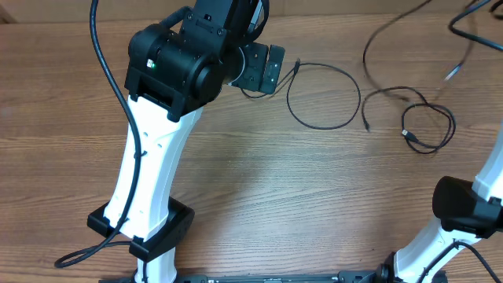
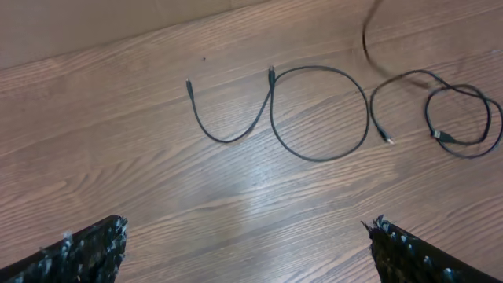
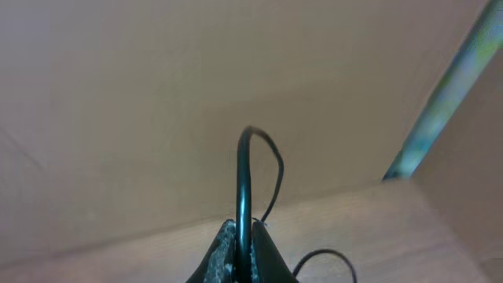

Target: Untangle cables

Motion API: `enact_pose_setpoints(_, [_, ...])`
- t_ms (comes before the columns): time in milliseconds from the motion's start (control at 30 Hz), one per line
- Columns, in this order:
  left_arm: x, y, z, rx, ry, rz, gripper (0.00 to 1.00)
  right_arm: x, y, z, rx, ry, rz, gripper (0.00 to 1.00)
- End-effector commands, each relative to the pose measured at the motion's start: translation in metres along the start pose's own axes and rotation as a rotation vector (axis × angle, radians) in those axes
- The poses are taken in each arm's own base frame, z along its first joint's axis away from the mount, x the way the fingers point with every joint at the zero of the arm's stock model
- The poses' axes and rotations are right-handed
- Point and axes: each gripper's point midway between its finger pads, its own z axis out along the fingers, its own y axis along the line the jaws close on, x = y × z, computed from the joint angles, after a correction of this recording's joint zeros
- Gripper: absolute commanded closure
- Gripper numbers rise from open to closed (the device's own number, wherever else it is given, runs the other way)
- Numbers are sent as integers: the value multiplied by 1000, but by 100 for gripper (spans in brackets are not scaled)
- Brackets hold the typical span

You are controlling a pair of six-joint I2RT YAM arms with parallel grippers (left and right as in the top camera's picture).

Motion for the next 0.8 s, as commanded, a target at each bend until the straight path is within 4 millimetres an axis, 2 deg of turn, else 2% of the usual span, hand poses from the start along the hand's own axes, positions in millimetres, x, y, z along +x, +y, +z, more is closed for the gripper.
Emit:
enact_pose_setpoints(0, [2,-2,15,-12,29,19,0,-39,-11,-39,78,-127,-18,96])
enact_pose_setpoints(133, [2,-3,21,-15,39,20,0,-64,-15,-67,113,-220,-39,96])
enact_pose_setpoints(233, [2,-3,22,-15,40,21,0,-72,-29,-72,168,-250,-30,96])
enact_pose_setpoints(300, [2,-3,22,-15,41,21,1,-69,-39,-67,194,-240,-26,96])
enact_pose_setpoints(500, [2,-3,22,-15,41,21,0,-39,-91,-22,285,-142,-2,96])
enact_pose_setpoints(533, [3,-3,22,-15,43,21,0,-27,-112,-7,319,-110,9,96])
enact_pose_setpoints(667, [4,-5,22,-3,50,21,0,-5,-153,18,381,-59,39,96])
enact_pose_setpoints(767, [4,-5,22,0,51,21,0,8,-184,25,429,-32,61,96])
